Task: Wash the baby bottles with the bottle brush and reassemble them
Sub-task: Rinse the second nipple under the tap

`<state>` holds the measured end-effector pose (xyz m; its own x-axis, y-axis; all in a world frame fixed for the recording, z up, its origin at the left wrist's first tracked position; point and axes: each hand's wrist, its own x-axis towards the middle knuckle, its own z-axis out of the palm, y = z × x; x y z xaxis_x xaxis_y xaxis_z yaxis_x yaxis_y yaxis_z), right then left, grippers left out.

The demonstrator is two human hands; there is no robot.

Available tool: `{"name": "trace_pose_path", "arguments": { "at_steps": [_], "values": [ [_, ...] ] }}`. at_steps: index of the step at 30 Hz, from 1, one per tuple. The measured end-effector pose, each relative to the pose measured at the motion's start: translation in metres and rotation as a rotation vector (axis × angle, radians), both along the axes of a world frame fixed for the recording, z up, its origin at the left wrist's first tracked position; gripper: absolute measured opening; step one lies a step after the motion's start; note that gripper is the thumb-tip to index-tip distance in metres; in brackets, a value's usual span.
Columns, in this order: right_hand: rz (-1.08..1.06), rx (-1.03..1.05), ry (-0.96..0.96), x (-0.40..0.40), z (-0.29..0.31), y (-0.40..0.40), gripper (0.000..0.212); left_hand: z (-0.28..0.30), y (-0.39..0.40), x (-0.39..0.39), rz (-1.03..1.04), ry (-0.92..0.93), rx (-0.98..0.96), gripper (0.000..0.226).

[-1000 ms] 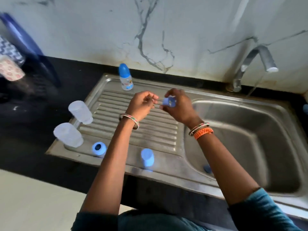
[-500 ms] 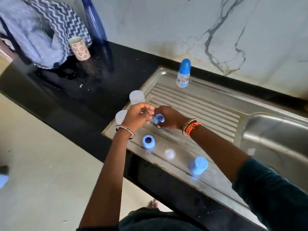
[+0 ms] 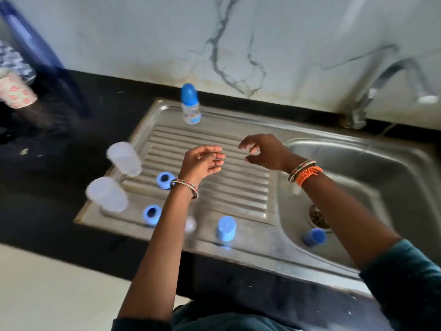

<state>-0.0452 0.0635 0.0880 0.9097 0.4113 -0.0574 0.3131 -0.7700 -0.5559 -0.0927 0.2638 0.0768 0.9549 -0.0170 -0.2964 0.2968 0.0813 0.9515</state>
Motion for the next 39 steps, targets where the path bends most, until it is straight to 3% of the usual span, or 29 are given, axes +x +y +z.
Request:
{"name": "trace_pose_path", "arguments": {
  "at_steps": [3,9,14,18,21,24,26,29,31,33,36,39],
  "values": [
    [-0.2,-0.047,0.064,-0.005,-0.02,-0.084,0.025,-0.008,-0.074,0.016,-0.154,0.075,-0.04,0.026],
    [-0.434,-0.175,0.277,-0.013,-0.121,-0.192,0.027,-0.037,-0.186,0.047,-0.419,0.126,0.165,0.027],
    [-0.432,-0.207,0.324,-0.001,-0.184,-0.187,0.047,-0.07,-0.228,0.063,-0.355,0.251,0.203,0.025],
    [-0.346,-0.206,0.34,0.011,-0.21,-0.185,0.037,-0.098,-0.235,0.069,-0.275,0.319,0.19,0.028],
    [-0.479,-0.031,0.269,0.009,-0.198,-0.195,0.024,-0.109,-0.243,0.07,-0.215,0.334,0.163,0.029],
    [-0.683,0.324,0.167,-0.002,-0.156,-0.21,0.01,-0.106,-0.265,0.066,-0.192,0.34,0.152,0.025],
    [-0.75,0.491,0.127,-0.011,-0.123,-0.223,0.013,-0.095,-0.285,0.063,-0.204,0.309,0.088,0.023],
    [-0.706,0.498,0.109,-0.02,-0.083,-0.241,0.024,-0.076,-0.311,0.062,-0.193,0.183,-0.081,0.02],
    [-0.665,0.514,0.124,-0.024,-0.066,-0.25,0.033,-0.067,-0.322,0.06,-0.19,0.085,-0.12,0.021],
    [-0.621,0.705,0.201,-0.023,-0.056,-0.255,0.034,-0.058,-0.326,0.059,-0.175,0.022,-0.128,0.019],
    [-0.594,1.045,0.397,-0.021,-0.049,-0.261,0.005,-0.054,-0.326,0.061,-0.141,-0.032,-0.113,0.018],
    [-0.661,0.871,0.287,-0.015,-0.045,-0.262,0.016,-0.046,-0.33,0.061,-0.103,0.005,-0.169,0.016]
  ]
}}
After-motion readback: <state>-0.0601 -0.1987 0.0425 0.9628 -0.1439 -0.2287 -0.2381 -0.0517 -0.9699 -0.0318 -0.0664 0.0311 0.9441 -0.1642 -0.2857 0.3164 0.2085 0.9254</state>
